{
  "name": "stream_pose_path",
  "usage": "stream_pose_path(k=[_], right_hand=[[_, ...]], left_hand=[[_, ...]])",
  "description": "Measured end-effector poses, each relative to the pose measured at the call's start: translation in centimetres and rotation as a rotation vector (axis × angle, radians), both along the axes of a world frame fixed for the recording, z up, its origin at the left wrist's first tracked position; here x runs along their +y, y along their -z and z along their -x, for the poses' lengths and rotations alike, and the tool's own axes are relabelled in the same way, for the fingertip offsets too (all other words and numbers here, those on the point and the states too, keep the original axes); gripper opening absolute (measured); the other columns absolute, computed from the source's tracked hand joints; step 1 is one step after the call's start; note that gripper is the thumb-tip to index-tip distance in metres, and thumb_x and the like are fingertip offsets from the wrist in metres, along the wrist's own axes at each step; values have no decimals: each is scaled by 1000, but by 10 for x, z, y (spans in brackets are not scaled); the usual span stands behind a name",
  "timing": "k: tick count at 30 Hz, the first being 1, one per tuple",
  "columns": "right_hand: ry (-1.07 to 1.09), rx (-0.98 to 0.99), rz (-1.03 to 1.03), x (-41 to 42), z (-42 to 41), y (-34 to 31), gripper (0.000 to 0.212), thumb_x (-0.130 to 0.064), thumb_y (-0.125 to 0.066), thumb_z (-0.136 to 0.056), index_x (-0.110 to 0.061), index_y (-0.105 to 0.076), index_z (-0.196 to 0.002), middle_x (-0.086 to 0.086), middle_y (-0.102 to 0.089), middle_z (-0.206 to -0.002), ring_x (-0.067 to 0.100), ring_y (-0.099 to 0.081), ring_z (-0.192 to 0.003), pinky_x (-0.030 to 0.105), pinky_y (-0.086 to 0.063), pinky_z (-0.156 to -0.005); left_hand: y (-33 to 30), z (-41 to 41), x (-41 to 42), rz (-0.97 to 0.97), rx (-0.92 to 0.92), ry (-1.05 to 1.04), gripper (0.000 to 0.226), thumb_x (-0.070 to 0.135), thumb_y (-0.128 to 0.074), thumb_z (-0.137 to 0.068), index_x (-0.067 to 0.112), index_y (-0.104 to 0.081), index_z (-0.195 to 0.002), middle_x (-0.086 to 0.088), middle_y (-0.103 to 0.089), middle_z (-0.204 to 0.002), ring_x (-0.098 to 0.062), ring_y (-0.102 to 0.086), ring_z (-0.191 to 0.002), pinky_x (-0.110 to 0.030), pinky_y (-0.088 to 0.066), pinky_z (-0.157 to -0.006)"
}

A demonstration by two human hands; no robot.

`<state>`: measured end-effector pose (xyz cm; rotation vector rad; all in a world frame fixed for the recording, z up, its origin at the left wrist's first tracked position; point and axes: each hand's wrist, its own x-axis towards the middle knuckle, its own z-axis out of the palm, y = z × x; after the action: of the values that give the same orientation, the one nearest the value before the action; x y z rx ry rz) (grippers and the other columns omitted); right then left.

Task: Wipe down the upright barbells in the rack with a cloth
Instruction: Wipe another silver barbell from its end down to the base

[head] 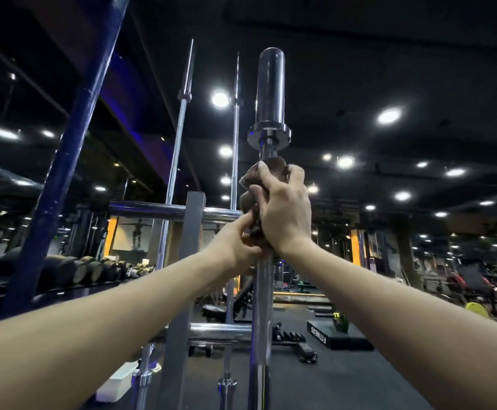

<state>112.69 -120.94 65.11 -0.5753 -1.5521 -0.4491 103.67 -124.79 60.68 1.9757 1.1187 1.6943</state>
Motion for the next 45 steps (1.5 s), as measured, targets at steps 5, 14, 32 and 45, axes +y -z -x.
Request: stream_pose_path(k=[5,14,32,45], right_hand=[[15,92,-83,7,8,-50,24,-27,-48,-99,-21,-68,-111,15,-43,-113,36,-57,-84,27,-34,-70],[-4,-39,-137,8,-1,-21,23,-26,-53,-96,-24,-69,-113,14,-41,-109,31,-53,-80,33,-43,-74],[-120,198,-47,17,15,-47,32,-39,-51,-96,-29,-61,-125,8,-41,-129,30,-57,-102,32,-40,-79],[-325,187,-70,25,-3,-41,28,-26,-65,-90,-23,-69,-117,0,-49,-100,14,-55,-93,20,-40,-80]], left_hand=[[-5,7,7,43,-9,20,54,-4,-61,-86,38,-50,-119,-12,-61,-90,-17,-61,-75,-26,-54,-62],[1,5,10,-7,2,31,44,-1,-62,-87,41,-54,-95,-7,-62,-86,-17,-59,-75,-31,-53,-65],[2,3,5,7,-25,-30,45,1,-63,-87,45,-55,-89,-3,-61,-79,-24,-61,-82,-54,-53,-87],[1,3,7,-11,-31,-43,59,-5,-63,-85,28,-50,-133,-9,-59,-80,-20,-60,-77,-48,-54,-88]])
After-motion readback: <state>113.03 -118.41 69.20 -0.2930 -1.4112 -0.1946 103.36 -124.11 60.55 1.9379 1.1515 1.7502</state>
